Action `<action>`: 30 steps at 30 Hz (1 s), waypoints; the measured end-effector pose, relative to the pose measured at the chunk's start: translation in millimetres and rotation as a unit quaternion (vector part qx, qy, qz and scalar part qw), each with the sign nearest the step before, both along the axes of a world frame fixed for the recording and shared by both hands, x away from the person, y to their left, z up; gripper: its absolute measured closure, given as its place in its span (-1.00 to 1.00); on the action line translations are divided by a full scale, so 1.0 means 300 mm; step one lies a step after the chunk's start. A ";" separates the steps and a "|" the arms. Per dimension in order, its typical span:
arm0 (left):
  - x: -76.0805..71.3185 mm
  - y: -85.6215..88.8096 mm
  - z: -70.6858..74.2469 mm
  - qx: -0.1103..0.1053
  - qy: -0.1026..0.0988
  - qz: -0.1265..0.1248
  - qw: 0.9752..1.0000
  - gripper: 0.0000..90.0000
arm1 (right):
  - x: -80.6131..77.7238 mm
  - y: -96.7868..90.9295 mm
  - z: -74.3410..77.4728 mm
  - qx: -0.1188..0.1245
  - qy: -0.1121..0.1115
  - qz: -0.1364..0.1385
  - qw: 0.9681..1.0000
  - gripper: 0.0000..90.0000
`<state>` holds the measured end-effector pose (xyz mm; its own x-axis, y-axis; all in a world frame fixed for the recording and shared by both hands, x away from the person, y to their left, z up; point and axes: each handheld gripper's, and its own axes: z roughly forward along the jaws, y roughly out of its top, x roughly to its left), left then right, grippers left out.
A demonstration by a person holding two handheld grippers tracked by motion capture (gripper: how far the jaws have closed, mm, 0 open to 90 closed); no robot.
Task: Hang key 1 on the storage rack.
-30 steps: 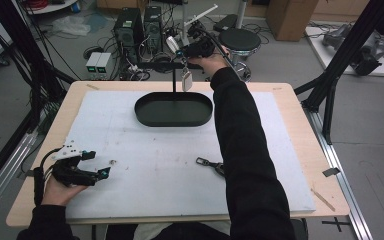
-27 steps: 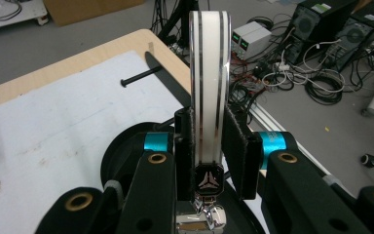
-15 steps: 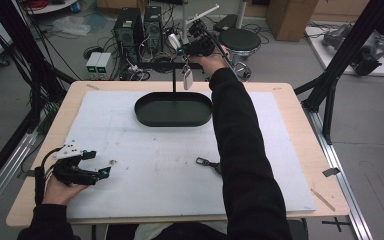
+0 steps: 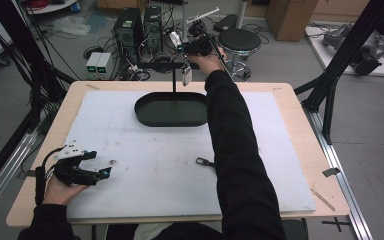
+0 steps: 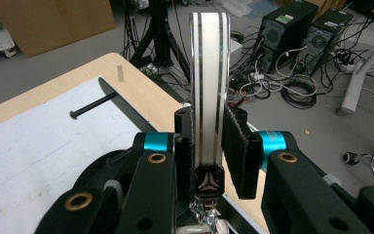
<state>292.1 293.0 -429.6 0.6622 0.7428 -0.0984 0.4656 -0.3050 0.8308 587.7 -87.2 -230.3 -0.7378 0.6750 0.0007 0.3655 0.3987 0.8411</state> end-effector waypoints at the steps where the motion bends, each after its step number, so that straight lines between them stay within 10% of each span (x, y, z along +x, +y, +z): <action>1: 0.000 -0.001 0.000 0.000 0.000 0.001 1.000 -0.74 | 0.000 0.000 0.000 0.000 0.000 0.000 1.000 0.68; 7: -0.002 -0.003 -0.001 0.006 0.002 -0.001 1.000 -0.74 | 0.034 -0.005 -0.037 0.017 0.012 -0.014 1.000 0.64; 20: -0.004 -0.004 -0.001 0.005 0.003 0.002 1.000 -0.74 | 0.004 -0.057 -0.133 0.001 0.035 -0.041 0.999 -0.98; 30: -0.002 -0.005 -0.003 0.006 0.004 0.003 1.000 -0.74 | -0.071 -0.149 -0.155 -0.003 0.037 -0.048 0.998 -0.99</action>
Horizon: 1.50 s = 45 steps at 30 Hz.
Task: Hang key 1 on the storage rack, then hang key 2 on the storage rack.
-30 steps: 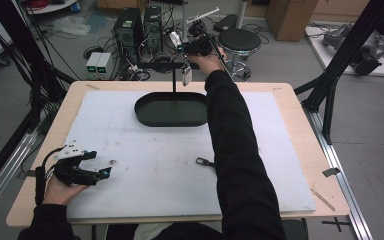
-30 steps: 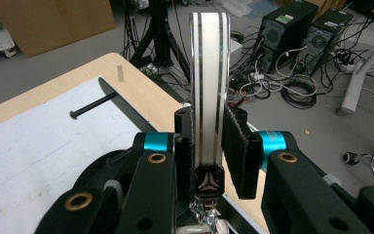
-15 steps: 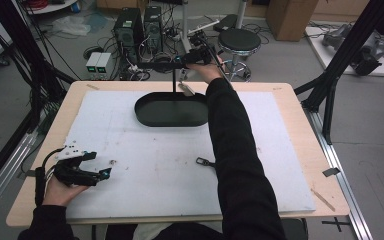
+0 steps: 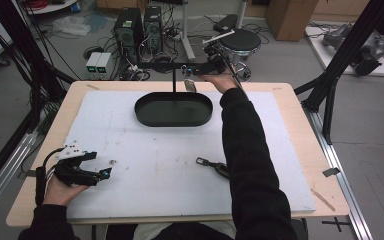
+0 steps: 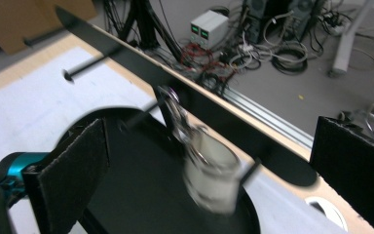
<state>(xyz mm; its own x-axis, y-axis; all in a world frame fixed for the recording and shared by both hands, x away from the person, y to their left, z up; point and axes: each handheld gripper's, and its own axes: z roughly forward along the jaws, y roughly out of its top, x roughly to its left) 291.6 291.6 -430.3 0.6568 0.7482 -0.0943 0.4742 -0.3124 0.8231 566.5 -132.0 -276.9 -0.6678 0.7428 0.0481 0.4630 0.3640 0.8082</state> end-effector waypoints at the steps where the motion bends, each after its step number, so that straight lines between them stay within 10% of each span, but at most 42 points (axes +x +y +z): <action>1: 0.000 0.000 0.000 0.000 0.000 0.000 1.000 -0.74 | 0.000 0.000 0.000 0.000 0.000 0.000 1.000 -0.99; 45: 0.007 -0.009 -0.006 0.008 0.005 -0.002 1.000 -0.74 | -0.307 -0.214 -0.123 -0.011 0.001 0.004 1.000 -0.98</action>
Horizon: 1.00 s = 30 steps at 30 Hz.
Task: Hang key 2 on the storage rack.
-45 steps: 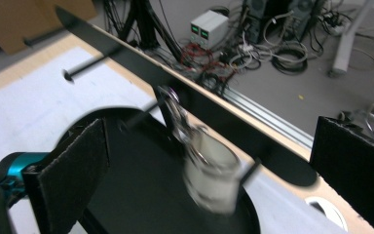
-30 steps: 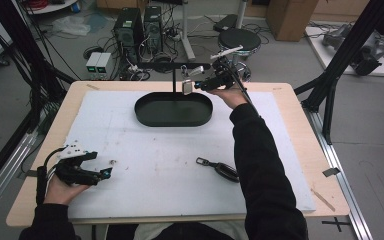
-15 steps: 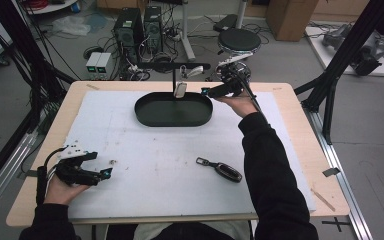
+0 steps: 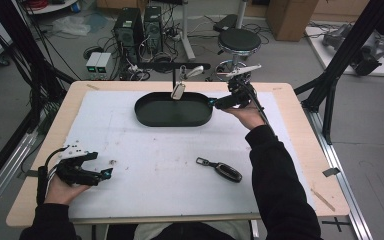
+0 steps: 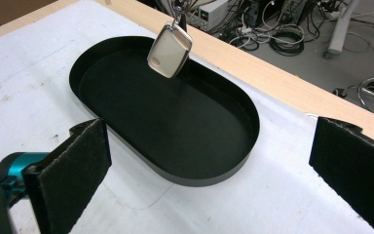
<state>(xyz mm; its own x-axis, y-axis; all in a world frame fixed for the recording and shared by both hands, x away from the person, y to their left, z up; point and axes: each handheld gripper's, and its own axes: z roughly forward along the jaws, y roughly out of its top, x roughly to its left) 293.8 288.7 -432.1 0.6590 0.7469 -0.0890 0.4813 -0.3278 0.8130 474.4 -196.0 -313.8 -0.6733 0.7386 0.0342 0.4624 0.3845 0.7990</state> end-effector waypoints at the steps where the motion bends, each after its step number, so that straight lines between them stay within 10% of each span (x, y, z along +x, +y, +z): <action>1: 0.000 0.001 0.000 0.001 0.001 0.000 1.000 -0.74 | 0.000 0.000 0.000 0.000 0.000 0.000 1.000 -0.98; 30: 0.004 0.002 0.004 -0.011 -0.002 -0.002 1.000 -0.74 | -0.205 0.061 -0.176 -0.058 0.046 0.069 0.995 -0.98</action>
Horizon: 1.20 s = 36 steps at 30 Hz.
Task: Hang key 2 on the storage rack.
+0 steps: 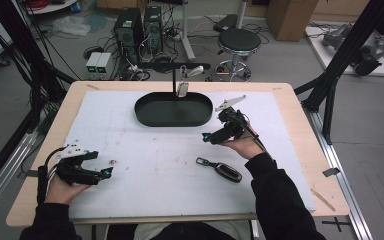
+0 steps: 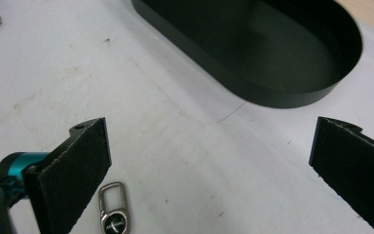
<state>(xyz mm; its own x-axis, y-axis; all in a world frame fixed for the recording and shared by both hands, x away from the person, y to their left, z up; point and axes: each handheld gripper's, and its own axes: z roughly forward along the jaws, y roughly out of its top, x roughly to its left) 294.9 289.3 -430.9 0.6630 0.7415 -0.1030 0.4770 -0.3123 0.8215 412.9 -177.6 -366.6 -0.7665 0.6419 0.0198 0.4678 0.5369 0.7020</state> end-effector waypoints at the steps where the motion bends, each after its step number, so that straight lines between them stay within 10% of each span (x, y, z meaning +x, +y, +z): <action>1: 0.001 0.000 0.001 -0.001 -0.001 -0.001 1.000 -0.74 | -0.005 0.000 -0.006 -0.001 0.005 0.001 1.000 -0.98; 20: 0.002 -0.001 0.001 -0.003 0.001 -0.003 1.000 -0.74 | -0.082 0.024 -0.063 -0.044 0.032 0.031 0.998 -0.98; 36: 0.002 -0.002 0.000 -0.001 0.001 -0.004 1.000 -0.74 | -0.136 0.020 -0.154 -0.106 0.096 0.046 0.989 -0.98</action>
<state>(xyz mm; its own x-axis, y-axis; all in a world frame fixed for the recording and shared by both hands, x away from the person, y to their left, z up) 295.6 288.7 -430.9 0.6683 0.7362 -0.1064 0.4768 -0.3142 0.8209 372.0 -171.7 -412.8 -0.8166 0.5756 0.0435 0.5248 0.7089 0.4712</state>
